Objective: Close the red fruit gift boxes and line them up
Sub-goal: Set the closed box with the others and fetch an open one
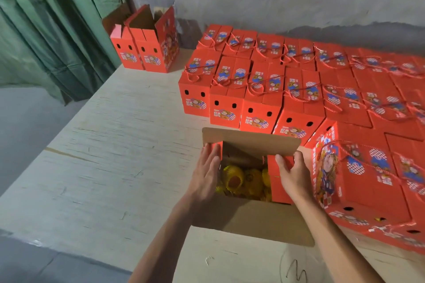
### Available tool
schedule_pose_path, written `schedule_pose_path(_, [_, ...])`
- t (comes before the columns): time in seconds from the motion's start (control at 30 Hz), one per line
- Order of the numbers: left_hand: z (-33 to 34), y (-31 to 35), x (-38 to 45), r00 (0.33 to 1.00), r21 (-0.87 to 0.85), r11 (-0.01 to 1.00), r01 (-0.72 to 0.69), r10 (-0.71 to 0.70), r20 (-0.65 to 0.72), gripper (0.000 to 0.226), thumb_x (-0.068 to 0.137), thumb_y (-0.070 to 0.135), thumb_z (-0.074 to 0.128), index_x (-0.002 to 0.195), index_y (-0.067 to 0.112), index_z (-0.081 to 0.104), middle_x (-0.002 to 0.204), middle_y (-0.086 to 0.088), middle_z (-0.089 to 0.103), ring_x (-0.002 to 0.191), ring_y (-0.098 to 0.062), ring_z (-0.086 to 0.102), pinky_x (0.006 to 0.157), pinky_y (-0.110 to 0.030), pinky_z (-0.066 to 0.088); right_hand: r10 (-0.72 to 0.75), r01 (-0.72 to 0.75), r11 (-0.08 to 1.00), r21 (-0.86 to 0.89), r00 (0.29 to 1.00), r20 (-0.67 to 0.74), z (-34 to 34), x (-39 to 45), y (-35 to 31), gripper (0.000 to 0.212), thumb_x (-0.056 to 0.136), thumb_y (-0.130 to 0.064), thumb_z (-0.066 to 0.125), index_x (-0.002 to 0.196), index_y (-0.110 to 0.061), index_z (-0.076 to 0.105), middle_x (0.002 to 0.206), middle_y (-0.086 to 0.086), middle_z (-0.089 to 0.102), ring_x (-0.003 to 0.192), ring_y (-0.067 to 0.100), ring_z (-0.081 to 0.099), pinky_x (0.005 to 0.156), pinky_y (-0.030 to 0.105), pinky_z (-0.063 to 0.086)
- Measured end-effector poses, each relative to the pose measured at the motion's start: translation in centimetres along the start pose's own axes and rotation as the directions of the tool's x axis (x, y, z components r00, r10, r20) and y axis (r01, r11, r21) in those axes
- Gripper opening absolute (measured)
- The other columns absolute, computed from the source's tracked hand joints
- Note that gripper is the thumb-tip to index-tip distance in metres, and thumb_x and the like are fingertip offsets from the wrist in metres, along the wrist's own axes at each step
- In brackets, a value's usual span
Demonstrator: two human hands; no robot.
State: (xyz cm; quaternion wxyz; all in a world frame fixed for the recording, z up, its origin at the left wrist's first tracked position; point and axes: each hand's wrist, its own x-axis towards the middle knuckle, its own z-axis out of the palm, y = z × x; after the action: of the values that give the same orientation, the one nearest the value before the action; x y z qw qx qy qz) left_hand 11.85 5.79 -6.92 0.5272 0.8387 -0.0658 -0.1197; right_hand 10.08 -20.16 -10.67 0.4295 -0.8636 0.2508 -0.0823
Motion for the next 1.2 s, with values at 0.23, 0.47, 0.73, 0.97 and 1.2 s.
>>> schedule_pose_path(0.23, [1.5,-1.8,0.1,0.994,0.547,0.833,-0.082,0.105,-0.01,0.054,0.111,0.043,0.021,0.163,0.039,0.01,0.171,-0.002,-0.015,0.159,-0.021,-0.008,0.129,-0.041,0.012,0.015,-0.016,0.999,-0.035,1.0,-0.021,0.1,0.1,-0.3,0.041,0.103,-0.046,0.054,0.126,-0.013,0.047,0.117,0.018,0.067,0.1,0.041,0.065,0.077,0.041,0.049])
schedule_pose_path(0.47, [2.0,-2.3,1.9,0.967,0.565,0.82,-0.093,0.21,-0.145,0.04,0.109,0.037,0.04,0.146,0.038,0.053,0.171,-0.001,0.013,0.156,-0.022,0.019,0.111,-0.043,0.044,0.02,-0.019,0.999,0.035,1.0,-0.007,-0.1,0.1,0.3,0.031,0.103,-0.046,0.054,0.121,-0.022,0.05,0.109,0.005,0.067,0.091,0.029,0.064,0.07,0.033,0.044])
schedule_pose_path(0.73, [0.9,-2.5,3.1,0.946,0.237,0.961,-0.143,0.203,-0.253,0.064,0.084,0.02,0.075,0.141,0.017,0.046,0.137,-0.003,0.043,0.126,-0.02,0.039,0.102,-0.05,0.048,-0.107,0.114,0.992,0.046,0.985,-0.138,0.0,-0.9,0.0,0.055,0.1,-0.021,0.063,0.148,-0.012,0.036,0.143,0.021,0.056,0.132,0.036,0.055,0.103,0.045,0.05])
schedule_pose_path(0.97, [0.7,-2.7,2.6,0.943,0.089,0.983,-0.159,0.178,-0.283,0.118,0.086,0.023,0.077,0.161,0.037,-0.013,0.17,0.008,0.009,0.155,-0.022,0.023,0.11,-0.056,0.047,-0.184,0.186,0.982,-0.013,0.956,-0.228,0.5,-1.1,0.2,0.054,0.094,-0.014,0.073,0.135,-0.006,0.04,0.13,0.024,0.062,0.118,0.04,0.064,0.091,0.049,0.057])
schedule_pose_path(1.2, [1.0,-2.6,2.3,0.921,0.175,0.974,-0.146,0.199,-0.335,0.102,0.085,0.037,0.08,0.159,0.031,0.011,0.144,0.001,0.04,0.134,-0.02,0.041,0.105,-0.045,0.048,-0.209,0.243,0.963,0.121,0.948,-0.239,-0.1,-0.9,0.2,0.035,0.089,-0.014,0.08,0.111,-0.017,0.052,0.112,0.0,0.069,0.105,0.014,0.066,0.086,0.016,0.053])
